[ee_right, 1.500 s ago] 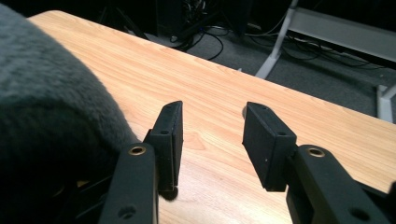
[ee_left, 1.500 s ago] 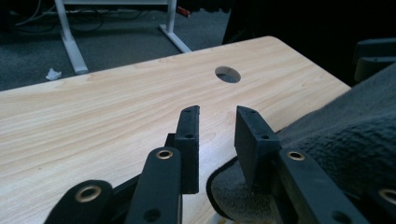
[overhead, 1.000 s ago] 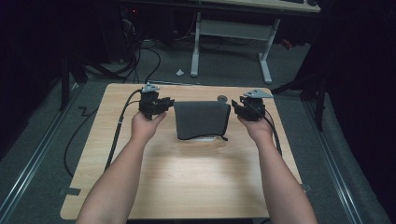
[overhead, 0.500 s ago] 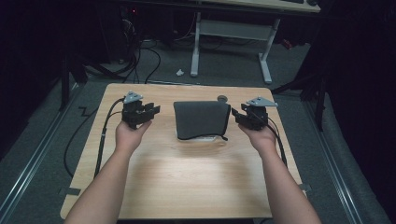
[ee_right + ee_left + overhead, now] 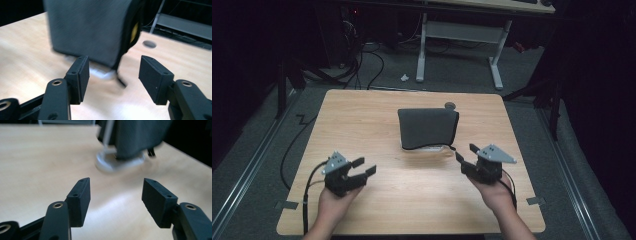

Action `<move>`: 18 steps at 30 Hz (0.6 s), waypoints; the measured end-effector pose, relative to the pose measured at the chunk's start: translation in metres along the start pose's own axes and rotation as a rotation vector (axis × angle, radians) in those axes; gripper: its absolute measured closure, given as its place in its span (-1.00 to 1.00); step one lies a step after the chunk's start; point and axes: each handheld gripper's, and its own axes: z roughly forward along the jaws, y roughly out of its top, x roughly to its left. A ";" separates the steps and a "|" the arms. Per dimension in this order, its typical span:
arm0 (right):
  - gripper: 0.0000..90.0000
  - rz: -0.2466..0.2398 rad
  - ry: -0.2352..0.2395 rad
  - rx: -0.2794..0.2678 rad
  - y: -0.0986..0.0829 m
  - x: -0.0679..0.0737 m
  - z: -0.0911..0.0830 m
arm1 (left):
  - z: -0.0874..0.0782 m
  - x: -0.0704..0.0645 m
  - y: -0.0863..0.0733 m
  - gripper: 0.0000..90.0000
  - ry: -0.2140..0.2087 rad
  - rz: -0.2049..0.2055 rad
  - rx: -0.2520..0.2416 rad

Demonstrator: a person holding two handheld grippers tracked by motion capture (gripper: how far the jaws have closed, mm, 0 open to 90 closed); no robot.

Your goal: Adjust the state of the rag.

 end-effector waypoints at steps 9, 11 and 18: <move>-0.26 0.005 0.040 0.127 -0.060 0.050 0.009 | 0.040 -0.069 -0.040 -0.15 -0.117 0.085 0.171; -0.19 0.004 0.018 0.124 -0.079 0.059 0.012 | 0.043 -0.078 -0.044 -0.13 -0.143 0.108 0.195; -0.21 -0.025 0.048 0.187 -0.089 0.066 0.015 | 0.037 -0.074 -0.040 -0.12 -0.141 0.121 0.159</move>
